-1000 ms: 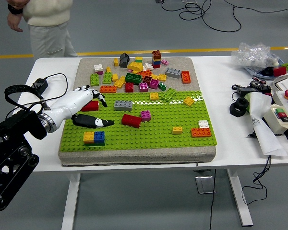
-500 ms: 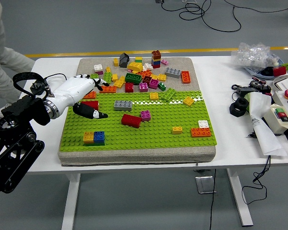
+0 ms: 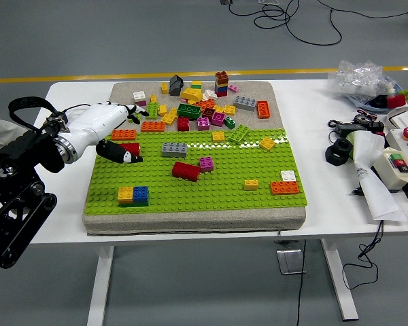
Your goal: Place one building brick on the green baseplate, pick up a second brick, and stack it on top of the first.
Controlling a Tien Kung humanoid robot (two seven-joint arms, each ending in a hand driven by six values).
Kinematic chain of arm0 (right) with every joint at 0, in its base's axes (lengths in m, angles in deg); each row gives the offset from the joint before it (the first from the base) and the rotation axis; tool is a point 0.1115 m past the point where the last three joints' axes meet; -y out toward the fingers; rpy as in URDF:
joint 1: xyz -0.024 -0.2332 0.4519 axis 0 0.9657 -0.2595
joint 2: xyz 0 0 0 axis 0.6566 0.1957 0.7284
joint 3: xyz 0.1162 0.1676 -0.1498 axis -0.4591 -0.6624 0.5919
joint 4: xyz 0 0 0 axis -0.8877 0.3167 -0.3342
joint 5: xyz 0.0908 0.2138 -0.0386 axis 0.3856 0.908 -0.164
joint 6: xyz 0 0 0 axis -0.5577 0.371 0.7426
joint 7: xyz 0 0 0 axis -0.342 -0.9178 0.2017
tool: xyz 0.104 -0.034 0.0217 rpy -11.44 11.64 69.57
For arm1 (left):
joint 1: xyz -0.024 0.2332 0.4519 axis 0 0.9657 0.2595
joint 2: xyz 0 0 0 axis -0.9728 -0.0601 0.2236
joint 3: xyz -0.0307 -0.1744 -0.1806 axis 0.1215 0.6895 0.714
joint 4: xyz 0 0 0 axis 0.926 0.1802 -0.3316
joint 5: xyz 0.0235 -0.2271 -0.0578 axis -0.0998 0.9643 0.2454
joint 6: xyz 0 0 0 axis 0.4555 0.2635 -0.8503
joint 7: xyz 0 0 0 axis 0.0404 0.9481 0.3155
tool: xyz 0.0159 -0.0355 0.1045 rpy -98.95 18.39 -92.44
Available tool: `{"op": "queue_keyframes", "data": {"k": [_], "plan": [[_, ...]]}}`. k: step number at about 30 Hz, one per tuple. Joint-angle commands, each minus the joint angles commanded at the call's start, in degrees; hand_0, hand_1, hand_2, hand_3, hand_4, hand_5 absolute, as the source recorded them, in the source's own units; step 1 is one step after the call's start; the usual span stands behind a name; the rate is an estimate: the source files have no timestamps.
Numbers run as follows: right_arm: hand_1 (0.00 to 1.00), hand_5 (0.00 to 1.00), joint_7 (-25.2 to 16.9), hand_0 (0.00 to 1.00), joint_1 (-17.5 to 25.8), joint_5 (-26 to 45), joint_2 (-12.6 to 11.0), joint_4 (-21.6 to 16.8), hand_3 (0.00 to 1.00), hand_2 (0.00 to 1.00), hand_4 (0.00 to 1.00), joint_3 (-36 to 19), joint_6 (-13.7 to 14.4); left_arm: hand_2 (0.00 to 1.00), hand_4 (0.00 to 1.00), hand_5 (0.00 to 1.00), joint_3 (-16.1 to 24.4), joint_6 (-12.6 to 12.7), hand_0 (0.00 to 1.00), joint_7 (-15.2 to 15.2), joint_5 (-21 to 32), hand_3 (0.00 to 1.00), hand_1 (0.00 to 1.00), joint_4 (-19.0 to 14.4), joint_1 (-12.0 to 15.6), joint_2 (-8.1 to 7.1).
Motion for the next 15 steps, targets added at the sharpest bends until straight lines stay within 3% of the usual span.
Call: {"op": "queue_keyframes", "data": {"k": [3,4,9,15], "plan": [[0.698,0.627,0.06,0.765,-0.02,-0.04,0.03,0.00,0.747,0.736,0.998,0.07,-0.01,0.779,0.998,0.260,2.18,2.62,0.894,1.31,4.67,0.844,0.803,1.30,0.01,-0.59],[0.698,0.629,0.06,0.765,-0.01,-0.03,0.04,0.00,0.747,0.736,0.998,0.09,-0.01,0.842,0.977,0.431,2.50,3.11,0.963,1.56,6.31,0.886,0.856,1.53,0.00,-0.67],[0.698,0.629,0.09,0.765,-0.10,-0.06,0.16,0.00,0.747,0.736,0.998,0.30,0.01,0.842,0.977,0.431,5.67,6.76,0.963,4.31,17.42,0.886,0.856,4.02,0.07,-1.57],[0.698,0.630,0.10,0.764,-0.24,0.01,0.15,0.00,0.747,0.736,0.998,0.54,0.06,0.866,0.960,0.465,8.21,8.07,0.985,6.12,28.97,0.904,0.884,5.61,0.45,-2.36]]}}
